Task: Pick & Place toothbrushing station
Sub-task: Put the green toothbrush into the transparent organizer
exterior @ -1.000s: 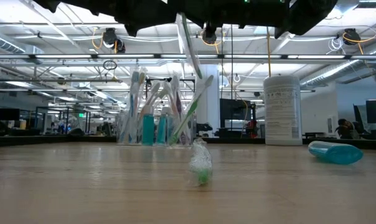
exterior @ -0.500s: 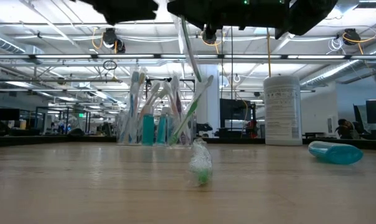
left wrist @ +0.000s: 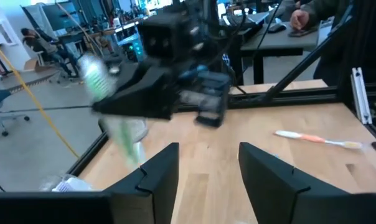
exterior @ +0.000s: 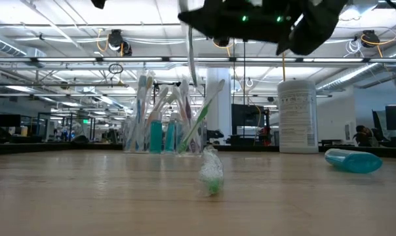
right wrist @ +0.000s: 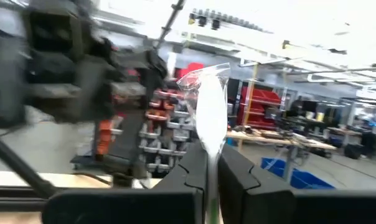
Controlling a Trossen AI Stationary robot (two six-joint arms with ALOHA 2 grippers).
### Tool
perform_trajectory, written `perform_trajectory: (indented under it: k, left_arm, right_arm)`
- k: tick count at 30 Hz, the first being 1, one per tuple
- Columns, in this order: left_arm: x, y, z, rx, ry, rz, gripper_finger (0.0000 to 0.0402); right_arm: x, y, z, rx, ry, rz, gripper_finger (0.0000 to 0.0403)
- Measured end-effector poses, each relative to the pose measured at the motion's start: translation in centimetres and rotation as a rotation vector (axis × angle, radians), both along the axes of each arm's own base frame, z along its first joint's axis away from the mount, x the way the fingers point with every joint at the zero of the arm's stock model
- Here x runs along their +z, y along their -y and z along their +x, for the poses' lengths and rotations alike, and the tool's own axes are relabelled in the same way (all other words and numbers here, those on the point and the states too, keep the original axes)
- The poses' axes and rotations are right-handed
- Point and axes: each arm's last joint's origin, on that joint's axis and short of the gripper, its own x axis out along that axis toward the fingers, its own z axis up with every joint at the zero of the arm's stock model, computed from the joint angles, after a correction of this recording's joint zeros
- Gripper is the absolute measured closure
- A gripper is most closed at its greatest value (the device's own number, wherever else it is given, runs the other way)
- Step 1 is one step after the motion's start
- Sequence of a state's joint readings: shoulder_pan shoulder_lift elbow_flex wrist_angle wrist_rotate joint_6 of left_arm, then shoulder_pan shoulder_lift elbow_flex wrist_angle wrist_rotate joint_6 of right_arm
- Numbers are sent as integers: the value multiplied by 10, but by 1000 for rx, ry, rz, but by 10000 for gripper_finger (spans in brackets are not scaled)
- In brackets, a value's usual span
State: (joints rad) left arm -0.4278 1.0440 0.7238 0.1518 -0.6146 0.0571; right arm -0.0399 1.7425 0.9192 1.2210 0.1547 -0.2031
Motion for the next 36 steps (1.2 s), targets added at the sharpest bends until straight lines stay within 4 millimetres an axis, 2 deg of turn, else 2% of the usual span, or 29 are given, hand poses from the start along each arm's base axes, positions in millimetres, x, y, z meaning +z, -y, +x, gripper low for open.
perform_trajectory:
  k: [8,13,20,27,36]
  left_arm:
    - [-1,0,0,1,-7,0,240]
    - [-2,0,0,1,-15,-6,241]
    - [-4,0,0,0,-35,3,241]
    - [-5,0,-1,0,-42,3,241]
    - [-5,0,-1,1,-41,-1,241]
  right_arm:
    - [-34,32,20,-54,34,76,391]
    - [-54,39,27,-81,-26,88,395]
    - [-66,28,30,-201,-138,122,386]
    - [-68,13,30,-359,-237,-22,391]
    - [-63,-6,28,-389,-244,-19,374]
